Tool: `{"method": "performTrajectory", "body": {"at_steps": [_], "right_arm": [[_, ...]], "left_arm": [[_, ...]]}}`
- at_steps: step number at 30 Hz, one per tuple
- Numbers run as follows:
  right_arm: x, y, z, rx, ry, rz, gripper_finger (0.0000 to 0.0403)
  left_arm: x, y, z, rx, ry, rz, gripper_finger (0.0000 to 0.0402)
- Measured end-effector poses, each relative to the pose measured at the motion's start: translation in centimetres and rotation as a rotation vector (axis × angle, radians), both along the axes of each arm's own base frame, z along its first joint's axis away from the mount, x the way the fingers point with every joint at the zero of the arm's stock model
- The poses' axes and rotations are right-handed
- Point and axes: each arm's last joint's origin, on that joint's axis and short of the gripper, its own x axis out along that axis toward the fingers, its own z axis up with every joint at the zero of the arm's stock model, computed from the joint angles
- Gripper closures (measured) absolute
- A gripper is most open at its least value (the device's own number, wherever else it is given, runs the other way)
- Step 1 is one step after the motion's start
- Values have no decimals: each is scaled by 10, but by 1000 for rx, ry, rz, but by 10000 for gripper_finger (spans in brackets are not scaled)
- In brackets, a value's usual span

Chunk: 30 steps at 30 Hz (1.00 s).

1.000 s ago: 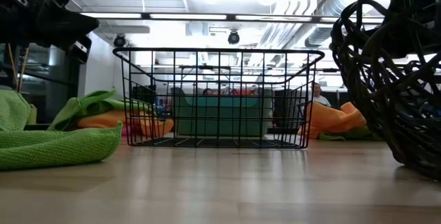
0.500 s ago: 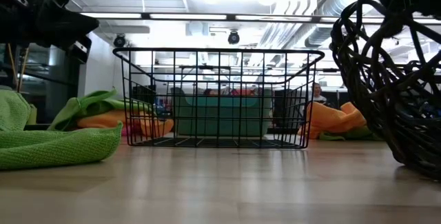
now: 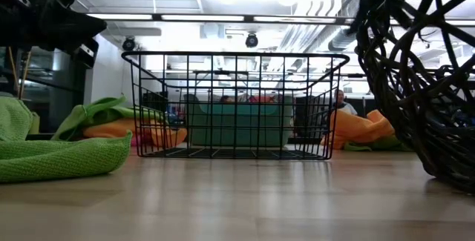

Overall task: Sort microfiber towel by color & place in baskets
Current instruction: Put the top right orange microfiber cloth into the blue and green bin

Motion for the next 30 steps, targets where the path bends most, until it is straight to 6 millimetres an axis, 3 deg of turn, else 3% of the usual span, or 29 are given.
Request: {"method": "performTrajectory", "body": {"at_steps": [3,7,12,16,20,25,30], "right_arm": [[-3,-5,-12,140,194,-153,381],[-12,-4,-31,309,315,-335,307],[-17,-3,-54,389,191,-588,186],[-17,-10,-83,429,65,-757,124],[-14,-25,-109,459,-63,-814,109],[-15,-45,-134,475,-89,-838,109],[-17,-60,-138,463,-59,-826,132]], "left_arm": [[0,0,0,0,1,0,402],[0,0,0,0,0,0,401],[0,0,0,0,0,0,401],[0,0,0,0,0,0,401],[0,0,0,0,0,0,402],[0,0,0,0,0,0,401],[0,0,0,0,0,0,402]]}}
